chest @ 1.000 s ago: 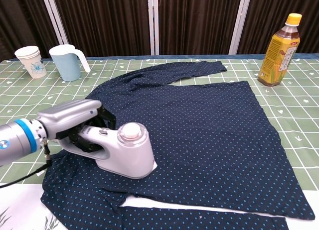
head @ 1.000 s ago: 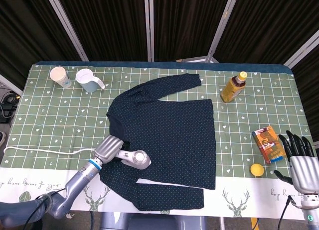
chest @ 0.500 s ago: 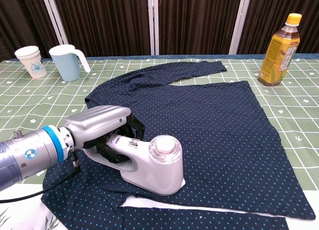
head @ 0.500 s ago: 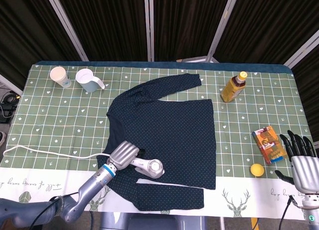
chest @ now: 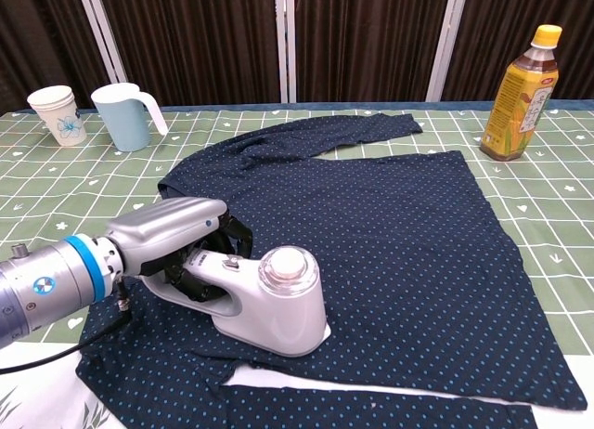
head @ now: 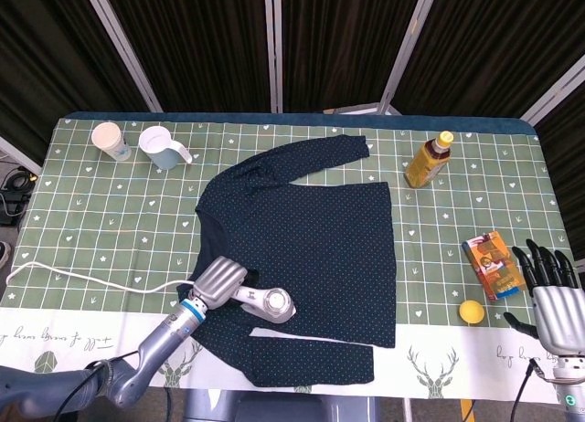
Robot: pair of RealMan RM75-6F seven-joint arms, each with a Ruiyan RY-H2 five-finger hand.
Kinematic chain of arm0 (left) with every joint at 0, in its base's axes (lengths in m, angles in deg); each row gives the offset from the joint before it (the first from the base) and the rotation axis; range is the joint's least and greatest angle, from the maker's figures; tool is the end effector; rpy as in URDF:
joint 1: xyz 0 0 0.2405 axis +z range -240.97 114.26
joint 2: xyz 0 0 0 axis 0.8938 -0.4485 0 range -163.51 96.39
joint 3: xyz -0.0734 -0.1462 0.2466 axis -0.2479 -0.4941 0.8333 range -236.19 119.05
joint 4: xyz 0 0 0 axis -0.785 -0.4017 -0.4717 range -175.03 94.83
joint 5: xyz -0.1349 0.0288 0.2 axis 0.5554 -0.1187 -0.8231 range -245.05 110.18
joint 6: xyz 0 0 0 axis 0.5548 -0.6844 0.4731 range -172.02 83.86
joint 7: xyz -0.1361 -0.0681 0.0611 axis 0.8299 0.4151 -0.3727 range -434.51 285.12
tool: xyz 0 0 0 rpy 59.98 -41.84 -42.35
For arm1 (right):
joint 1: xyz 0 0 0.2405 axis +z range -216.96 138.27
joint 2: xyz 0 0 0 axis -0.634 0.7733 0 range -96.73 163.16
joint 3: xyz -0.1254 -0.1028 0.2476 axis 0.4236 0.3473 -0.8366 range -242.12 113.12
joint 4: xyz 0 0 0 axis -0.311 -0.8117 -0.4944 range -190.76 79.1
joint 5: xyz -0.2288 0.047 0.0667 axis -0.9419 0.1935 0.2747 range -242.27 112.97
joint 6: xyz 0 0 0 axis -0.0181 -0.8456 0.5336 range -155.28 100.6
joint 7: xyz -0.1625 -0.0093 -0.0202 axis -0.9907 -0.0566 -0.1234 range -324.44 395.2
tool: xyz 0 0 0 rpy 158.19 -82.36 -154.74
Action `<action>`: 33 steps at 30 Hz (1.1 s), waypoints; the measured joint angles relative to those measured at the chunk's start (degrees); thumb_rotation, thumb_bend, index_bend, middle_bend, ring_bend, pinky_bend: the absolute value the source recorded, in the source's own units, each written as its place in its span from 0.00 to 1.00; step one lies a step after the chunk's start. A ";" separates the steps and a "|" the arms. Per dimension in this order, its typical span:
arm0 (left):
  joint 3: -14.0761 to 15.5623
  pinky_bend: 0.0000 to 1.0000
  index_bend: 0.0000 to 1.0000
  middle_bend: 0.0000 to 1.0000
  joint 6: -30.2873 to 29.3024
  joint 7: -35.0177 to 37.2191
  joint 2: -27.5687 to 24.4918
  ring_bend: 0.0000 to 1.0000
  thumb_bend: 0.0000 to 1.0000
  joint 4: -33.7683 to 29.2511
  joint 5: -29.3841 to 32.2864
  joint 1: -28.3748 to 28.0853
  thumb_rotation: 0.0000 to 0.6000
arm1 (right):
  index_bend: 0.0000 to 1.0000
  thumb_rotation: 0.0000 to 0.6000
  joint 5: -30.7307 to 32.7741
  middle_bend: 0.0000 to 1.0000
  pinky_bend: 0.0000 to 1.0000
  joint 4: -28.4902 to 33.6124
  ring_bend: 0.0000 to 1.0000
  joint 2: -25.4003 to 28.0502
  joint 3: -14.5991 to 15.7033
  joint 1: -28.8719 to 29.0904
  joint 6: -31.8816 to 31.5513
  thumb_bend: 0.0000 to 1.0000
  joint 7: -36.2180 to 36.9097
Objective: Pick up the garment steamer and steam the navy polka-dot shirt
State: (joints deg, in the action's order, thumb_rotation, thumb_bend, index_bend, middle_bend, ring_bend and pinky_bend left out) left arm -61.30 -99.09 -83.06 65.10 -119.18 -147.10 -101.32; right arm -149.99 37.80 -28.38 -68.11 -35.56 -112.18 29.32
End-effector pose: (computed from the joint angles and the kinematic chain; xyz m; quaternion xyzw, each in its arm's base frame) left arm -0.1701 0.3199 -0.1333 -0.7805 -0.3939 -0.3868 0.2934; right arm -0.3626 -0.2031 0.1624 0.6088 -0.3544 0.3476 0.6188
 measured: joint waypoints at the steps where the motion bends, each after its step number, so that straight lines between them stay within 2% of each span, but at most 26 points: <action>1: 0.12 0.98 0.97 0.83 -0.10 0.45 -0.30 0.75 0.63 0.26 -0.11 0.14 1.00 | 0.00 1.00 -0.04 0.00 0.00 0.06 0.00 -0.05 0.01 -0.02 -0.06 0.00 -0.08; 22: 3.23 0.98 0.97 0.83 -2.46 8.69 -6.10 0.75 0.63 5.43 -3.66 3.23 1.00 | 0.00 1.00 -0.17 0.00 0.00 0.33 0.00 -0.13 0.15 -0.03 -0.01 0.00 -0.58; 33: 3.22 0.99 0.97 0.83 -1.89 8.16 -4.40 0.75 0.63 4.00 -4.77 2.68 1.00 | 0.00 1.00 -0.14 0.00 0.00 0.30 0.00 0.04 0.10 -0.05 -0.01 0.00 -0.06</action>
State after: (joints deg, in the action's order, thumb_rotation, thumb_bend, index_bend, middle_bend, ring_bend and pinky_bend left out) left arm -58.08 -100.98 -74.89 60.70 -115.19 -151.88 -98.64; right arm -150.12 38.10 -28.34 -68.01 -35.61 -112.20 29.26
